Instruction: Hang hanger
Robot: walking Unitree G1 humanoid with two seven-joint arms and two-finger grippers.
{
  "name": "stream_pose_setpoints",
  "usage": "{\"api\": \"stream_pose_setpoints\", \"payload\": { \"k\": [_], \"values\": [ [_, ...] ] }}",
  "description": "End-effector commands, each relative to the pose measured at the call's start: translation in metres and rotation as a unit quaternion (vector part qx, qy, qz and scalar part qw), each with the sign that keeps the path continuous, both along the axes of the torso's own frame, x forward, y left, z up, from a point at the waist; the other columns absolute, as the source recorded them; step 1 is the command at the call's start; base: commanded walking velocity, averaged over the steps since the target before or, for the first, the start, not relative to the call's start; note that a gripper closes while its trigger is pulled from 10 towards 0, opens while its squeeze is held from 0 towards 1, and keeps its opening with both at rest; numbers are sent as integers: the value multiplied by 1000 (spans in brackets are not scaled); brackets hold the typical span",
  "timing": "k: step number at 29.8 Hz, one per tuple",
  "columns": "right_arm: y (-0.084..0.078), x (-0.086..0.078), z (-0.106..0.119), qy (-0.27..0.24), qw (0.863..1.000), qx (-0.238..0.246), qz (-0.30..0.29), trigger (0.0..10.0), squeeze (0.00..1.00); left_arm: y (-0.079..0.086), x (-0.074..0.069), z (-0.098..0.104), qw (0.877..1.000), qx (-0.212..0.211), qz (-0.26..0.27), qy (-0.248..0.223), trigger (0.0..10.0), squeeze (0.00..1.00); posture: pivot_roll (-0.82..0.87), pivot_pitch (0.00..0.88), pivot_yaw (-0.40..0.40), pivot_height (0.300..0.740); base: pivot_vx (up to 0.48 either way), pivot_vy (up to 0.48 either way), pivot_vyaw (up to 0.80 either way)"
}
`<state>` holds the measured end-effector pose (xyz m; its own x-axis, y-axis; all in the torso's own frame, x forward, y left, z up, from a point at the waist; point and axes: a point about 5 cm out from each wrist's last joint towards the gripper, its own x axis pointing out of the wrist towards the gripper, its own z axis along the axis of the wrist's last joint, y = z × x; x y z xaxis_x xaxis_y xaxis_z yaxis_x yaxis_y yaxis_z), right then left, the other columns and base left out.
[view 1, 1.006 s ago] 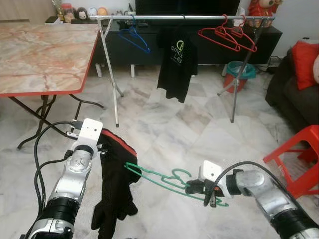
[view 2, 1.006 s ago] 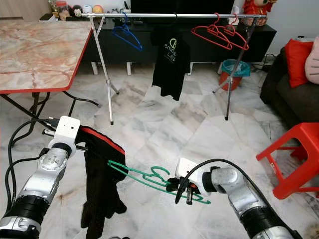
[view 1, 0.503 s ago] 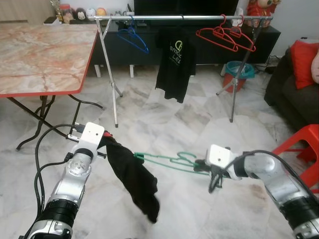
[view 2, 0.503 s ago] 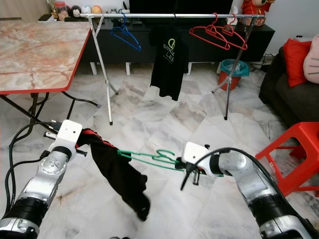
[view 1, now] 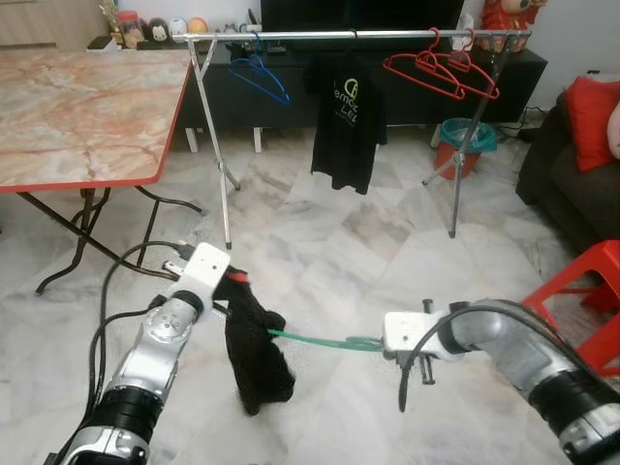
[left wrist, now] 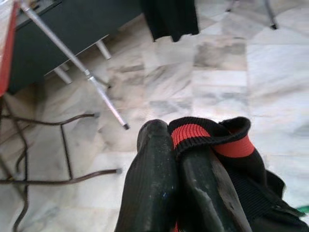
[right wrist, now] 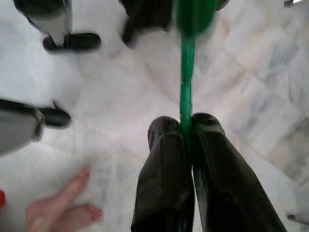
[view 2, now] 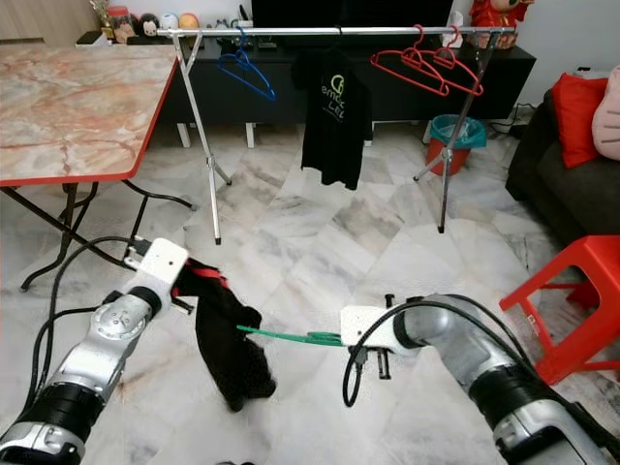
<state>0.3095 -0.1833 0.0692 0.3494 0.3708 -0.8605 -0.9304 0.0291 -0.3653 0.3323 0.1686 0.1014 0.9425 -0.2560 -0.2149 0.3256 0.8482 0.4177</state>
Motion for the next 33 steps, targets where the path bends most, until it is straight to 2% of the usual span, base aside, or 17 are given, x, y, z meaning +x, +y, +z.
{"api": "stream_pose_setpoints", "payload": {
  "k": [1, 2, 7, 12, 17, 21, 23, 27, 30, 33],
  "values": [
    [-3, 11, -4, -50, 997, -48, -34, 10000, 0, -10, 2, 15, 999, -13, -35, -28, 10000, 0, 21, 0, 20, 740, 0, 0, 0],
    [-2, 16, -4, -74, 995, -54, -50, 10000, 0, -12, 1, 15, 999, -14, -41, -27, 10000, 0, 21, 0, 20, 740, 0, 0, 0],
    [0, 21, -8, -100, 989, -55, -92, 10000, 0, -14, 0, 13, 999, -13, -46, -21, 10000, 0, 23, 0, 19, 740, 0, 0, 0],
    [3, 17, -14, -88, 991, -60, -81, 10000, 0, -13, -1, 12, 999, -12, -46, -15, 10000, 0, 24, 0, 16, 740, 0, 0, 0],
    [1, 8, -31, -55, 991, -108, -66, 10000, 0, -14, -3, 8, 999, -7, -53, -2, 10000, 0, 30, 0, 12, 740, 0, 0, 0],
    [1, 3, -37, -25, 992, -105, -68, 10000, 0, -15, -4, 7, 998, -3, -55, 1, 10000, 0, 29, 0, 11, 740, 0, 0, 0],
    [-1, 0, -38, -13, 992, -120, -47, 10000, 0, -15, -4, 6, 999, -1, -53, 1, 10000, 0, 26, 0, 10, 740, 0, 0, 0],
    [-1, 6, -32, -40, 992, -98, -63, 10000, 0, -15, -4, 5, 999, 1, -51, 1, 10000, 0, 25, 0, 10, 740, 0, 0, 0],
    [0, 16, -20, -85, 990, -62, -90, 10000, 0, -14, -4, 4, 999, 3, -49, 2, 10000, 0, 24, 0, 8, 740, 0, 0, 0],
    [6, 23, -7, -112, 985, 17, -127, 10000, 0, -12, -5, 2, 999, 5, -41, 3, 10000, 0, 23, 0, 7, 740, 0, 0, 0]
  ]
}}
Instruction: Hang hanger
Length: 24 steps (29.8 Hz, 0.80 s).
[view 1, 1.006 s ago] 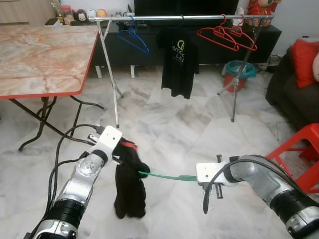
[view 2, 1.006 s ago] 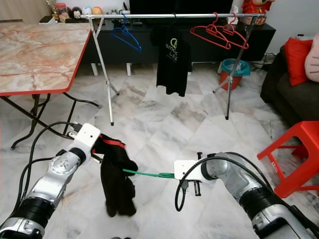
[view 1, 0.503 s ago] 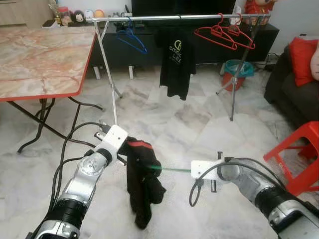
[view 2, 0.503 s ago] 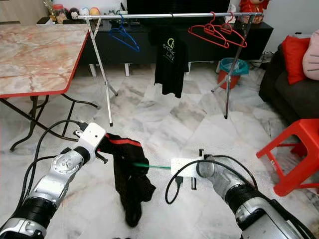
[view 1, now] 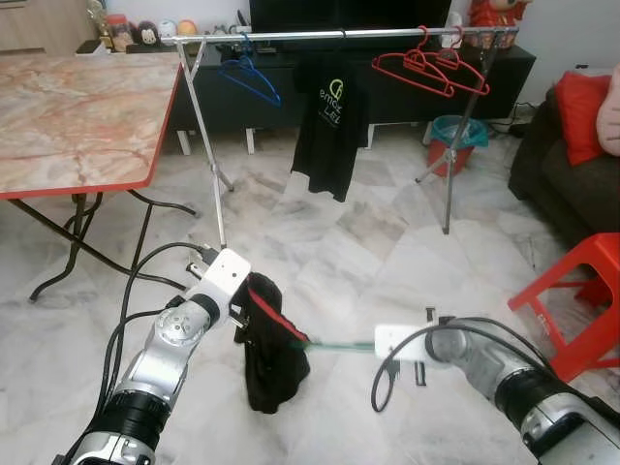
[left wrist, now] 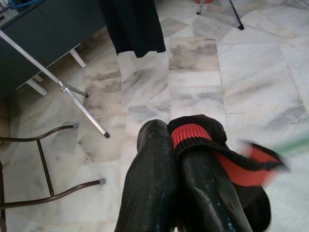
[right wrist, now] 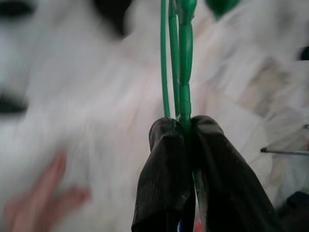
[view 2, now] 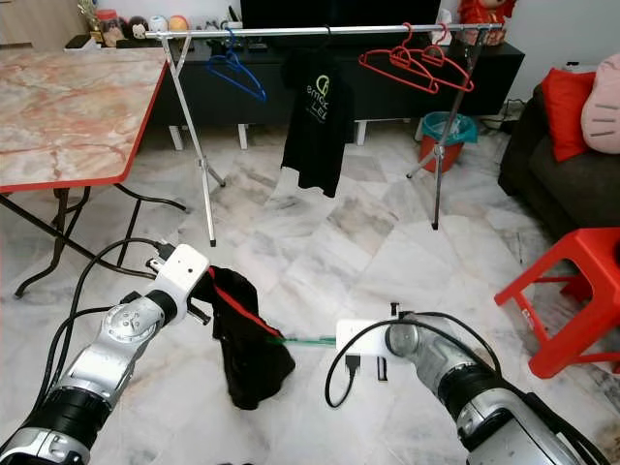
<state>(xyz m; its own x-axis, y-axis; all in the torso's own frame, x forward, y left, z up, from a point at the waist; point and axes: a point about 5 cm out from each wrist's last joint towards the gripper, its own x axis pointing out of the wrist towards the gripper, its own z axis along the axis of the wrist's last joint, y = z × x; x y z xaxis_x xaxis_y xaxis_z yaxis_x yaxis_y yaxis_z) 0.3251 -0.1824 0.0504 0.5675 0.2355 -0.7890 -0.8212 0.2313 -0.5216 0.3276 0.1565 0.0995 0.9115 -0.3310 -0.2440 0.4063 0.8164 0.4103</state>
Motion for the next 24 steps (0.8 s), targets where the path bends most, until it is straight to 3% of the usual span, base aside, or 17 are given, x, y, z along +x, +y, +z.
{"api": "stream_pose_setpoints", "payload": {
  "k": [1, 4, 5, 7, 8, 10, 12, 13, 15, 16, 19, 20, 24],
  "values": [
    [10, 8, 18, -41, 995, 89, -12, 10000, 0, 5, 0, 2, 1000, 4, 13, -11, 10000, 0, 23, 0, 7, 740, 0, 0, 0],
    [18, 4, 24, -43, 986, 162, -9, 10000, 0, 11, 1, 0, 999, 3, 30, -9, 10000, 0, 17, 0, 6, 740, 0, 0, 0],
    [23, 1, 29, -42, 976, 215, -7, 10000, 0, 14, 1, -1, 999, 1, 42, -9, 10000, 0, 17, 0, 6, 740, 0, 0, 0],
    [29, -6, 39, -33, 946, 323, -17, 10000, 0, 22, 2, -4, 997, -1, 71, -6, 10000, 0, 15, 0, 5, 740, 0, 0, 0],
    [32, -15, 46, -36, 918, 396, -4, 10000, 0, 28, 1, -7, 996, -5, 93, -4, 10000, 0, 4, 0, 5, 740, 0, 0, 0],
    [29, -15, 48, -62, 899, 433, -32, 10000, 0, 30, 1, -8, 994, -15, 107, -6, 10000, 0, 4, 0, 4, 740, 0, 0, 0],
    [23, -10, 48, -97, 880, 457, -80, 10000, 0, 32, 0, -9, 993, -27, 118, -11, 10000, 0, 1, 0, 3, 740, 0, 0, 0],
    [18, -5, 49, -144, 852, 484, -138, 10000, 0, 35, -1, -8, 991, -44, 126, -18, 10000, 0, -9, 0, 4, 740, 0, 0, 0],
    [16, -2, 48, -169, 819, 515, -188, 10000, 0, 38, -3, -7, 989, -61, 133, -27, 10000, 0, -9, 0, 2, 740, 0, 0, 0],
    [15, -3, 46, -198, 813, 510, -200, 10000, 0, 39, -5, -7, 987, -77, 134, -34, 10000, 0, -4, 0, 2, 740, 0, 0, 0],
    [8, -5, 37, -247, 770, 514, -286, 10000, 0, 43, -9, -7, 982, -105, 147, -48, 10000, 0, 9, 0, -2, 740, 0, 0, 0],
    [9, -10, 33, -254, 760, 516, -303, 10000, 0, 44, -11, -7, 980, -115, 153, -55, 10000, 0, 14, 0, -3, 740, 0, 0, 0],
    [15, -19, 21, -251, 754, 509, -330, 10000, 0, 43, -14, -6, 970, -157, 171, -64, 10000, 0, 6, 0, -10, 740, 0, 0, 0]
  ]
}}
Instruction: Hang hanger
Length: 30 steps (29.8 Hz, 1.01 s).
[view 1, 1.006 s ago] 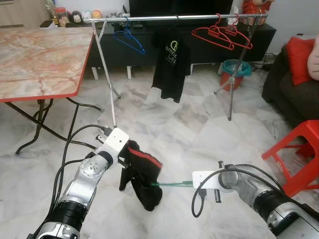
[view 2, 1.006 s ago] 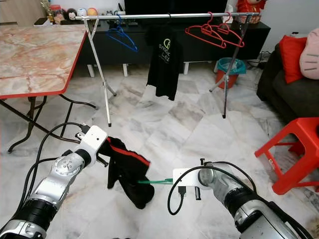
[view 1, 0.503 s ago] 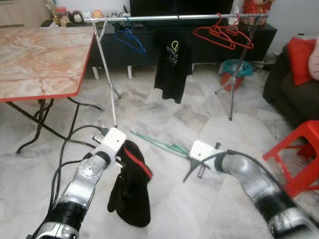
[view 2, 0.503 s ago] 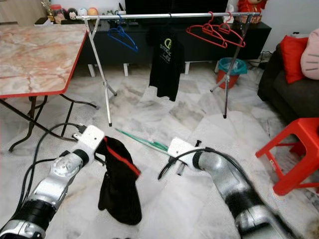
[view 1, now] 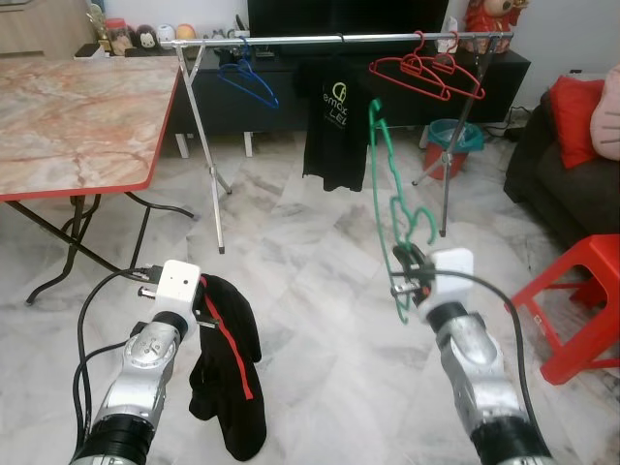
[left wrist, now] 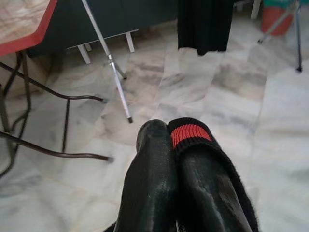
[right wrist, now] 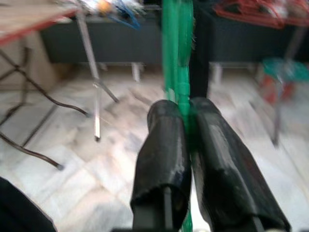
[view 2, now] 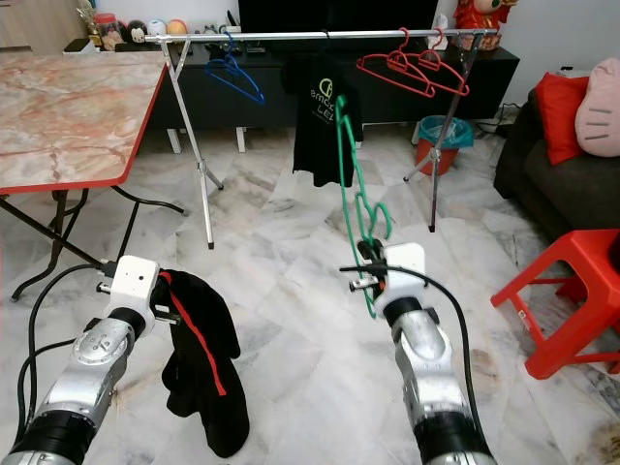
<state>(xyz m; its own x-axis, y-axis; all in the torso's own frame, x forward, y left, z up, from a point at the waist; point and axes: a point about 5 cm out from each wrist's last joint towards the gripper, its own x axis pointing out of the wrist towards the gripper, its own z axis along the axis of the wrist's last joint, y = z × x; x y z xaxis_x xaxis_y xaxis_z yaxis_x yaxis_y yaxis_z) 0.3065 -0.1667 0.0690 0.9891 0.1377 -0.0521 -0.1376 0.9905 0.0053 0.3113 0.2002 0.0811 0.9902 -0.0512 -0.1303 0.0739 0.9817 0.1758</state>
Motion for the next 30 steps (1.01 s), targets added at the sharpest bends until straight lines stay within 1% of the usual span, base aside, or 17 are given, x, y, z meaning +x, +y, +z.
{"api": "stream_pose_setpoints", "payload": {
  "k": [1, 2, 3, 4, 6, 7, 9, 10, 12, 14, 17, 20, 24, 25, 27, 28, 30],
  "values": [
    [0, -2, 0, -8, 1000, -10, -19, 10000, 0, 0, 2, 12, 999, -23, 8, -38, 10000, 0, 4, 0, -12, 740, 0, 0, 0],
    [0, -4, -2, -6, 1000, -14, -26, 10000, 0, 0, 2, 12, 999, -25, 11, -40, 10000, 0, 3, 0, -13, 740, 0, 0, 0],
    [-5, -7, -7, -2, 998, -1, -59, 10000, 0, 3, 3, 13, 998, -30, 22, -44, 10000, 0, 3, 0, -13, 740, 0, 0, 0],
    [-7, -8, -8, -1, 997, 7, -75, 10000, 0, 4, 3, 13, 998, -34, 27, -46, 10000, 0, 3, 0, -14, 740, 0, 0, 0],
    [-12, -10, -12, 2, 993, 40, -108, 10000, 0, 5, 2, 13, 997, -50, 35, -49, 10000, 0, 3, 0, -13, 740, 0, 0, 0],
    [-15, -12, -16, 12, 990, 56, -127, 10000, 0, 5, 2, 11, 996, -64, 40, -48, 10000, 0, 2, 0, -11, 740, 0, 0, 0],
    [-15, -12, -18, 18, 989, 60, -131, 10000, 0, 3, 2, 11, 996, -66, 35, -46, 10000, 0, 4, 0, -10, 740, 0, 0, 0],
    [-13, -12, -17, 17, 988, 70, -134, 10000, 0, 1, 2, 10, 996, -69, 28, -45, 10000, 0, 3, 0, -8, 740, 0, 0, 0],
    [-13, -10, -15, 13, 988, 69, -135, 10000, 0, 0, 2, 10, 996, -73, 29, -45, 10000, 0, 0, 0, -8, 740, 0, 307, 0],
    [-10, -9, -13, 7, 991, 53, -125, 10000, 0, -1, 3, 11, 996, -71, 28, -47, 10000, 0, 5, 0, -7, 740, 0, 352, 0],
    [-8, -9, -12, 1, 990, 64, -129, 10000, 0, -1, 4, 12, 996, -73, 29, -50, 10000, 0, 6, 0, -6, 740, 0, 346, 0],
    [-7, -8, -10, -3, 990, 64, -129, 10000, 0, -1, 5, 14, 996, -71, 28, -51, 10000, 0, 6, 0, -5, 740, 0, 341, 0],
    [-1, -6, -6, -17, 992, 59, -110, 10000, 0, -2, 7, 16, 996, -73, 25, -54, 10000, 0, 9, 0, 1, 740, 0, 340, 0],
    [2, -6, -5, -24, 994, 45, -97, 10000, 0, -3, 7, 17, 995, -74, 25, -55, 10000, 0, 9, 0, 1, 740, 0, 341, 0],
    [4, -6, -3, -29, 994, 48, -90, 10000, 0, -4, 8, 18, 995, -75, 24, -56, 10000, 0, 10, 0, 2, 740, 0, 337, 0],
    [5, -5, -2, -35, 995, 30, -86, 10000, 0, -4, 9, 19, 995, -75, 24, -58, 10000, 0, 13, 0, 2, 740, 0, 326, 800],
    [6, -5, -1, -36, 995, 26, -84, 10000, 0, -4, 10, 20, 995, -75, 25, -59, 10000, 0, 13, 0, 3, 740, 0, 326, 800]
  ]
}}
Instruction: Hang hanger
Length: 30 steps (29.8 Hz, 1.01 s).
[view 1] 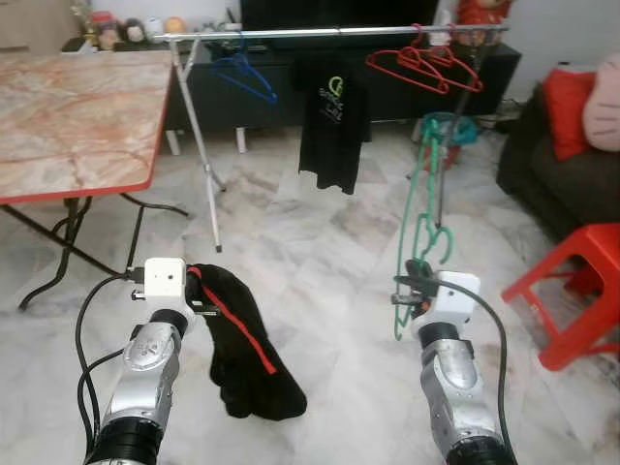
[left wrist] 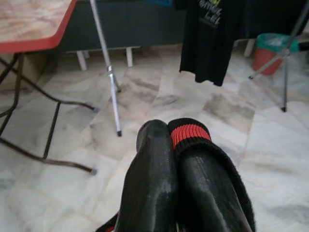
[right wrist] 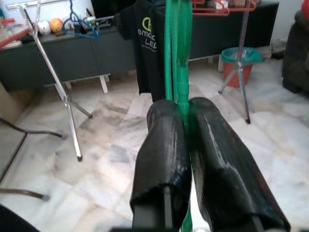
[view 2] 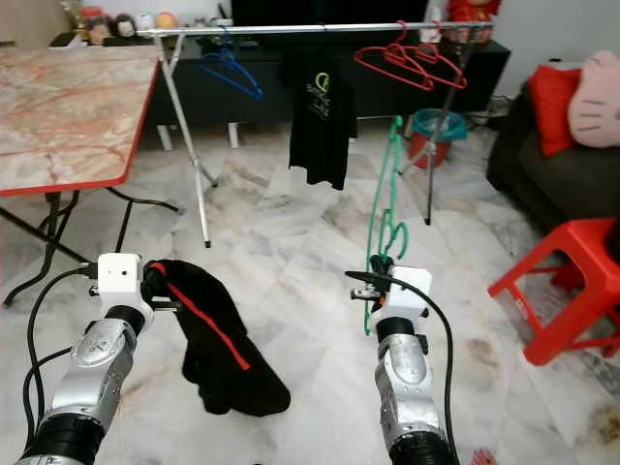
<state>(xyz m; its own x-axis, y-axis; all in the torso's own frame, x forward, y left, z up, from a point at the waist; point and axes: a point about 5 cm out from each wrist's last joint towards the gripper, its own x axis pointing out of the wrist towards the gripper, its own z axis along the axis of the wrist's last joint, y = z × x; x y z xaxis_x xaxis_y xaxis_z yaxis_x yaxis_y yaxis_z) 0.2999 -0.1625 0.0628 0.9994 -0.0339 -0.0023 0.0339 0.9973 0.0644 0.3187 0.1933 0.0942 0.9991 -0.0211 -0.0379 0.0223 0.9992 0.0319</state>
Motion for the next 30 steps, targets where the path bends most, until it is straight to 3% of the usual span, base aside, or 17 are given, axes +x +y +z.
{"api": "stream_pose_setpoints", "payload": {
  "k": [1, 30],
  "values": [
    [2, 2, 5, -13, 1000, -1, 2, 10000, 0, 2, 3, 7, 1000, 0, 4, -15, 10000, 0, 13, 0, 3, 740, 0, 326, 800],
    [8, 8, 9, -18, 999, 0, 28, 10000, 0, 8, 7, 13, 999, 4, 27, -19, 10000, 0, 15, 0, 3, 740, 0, 289, 777]
  ]
}}
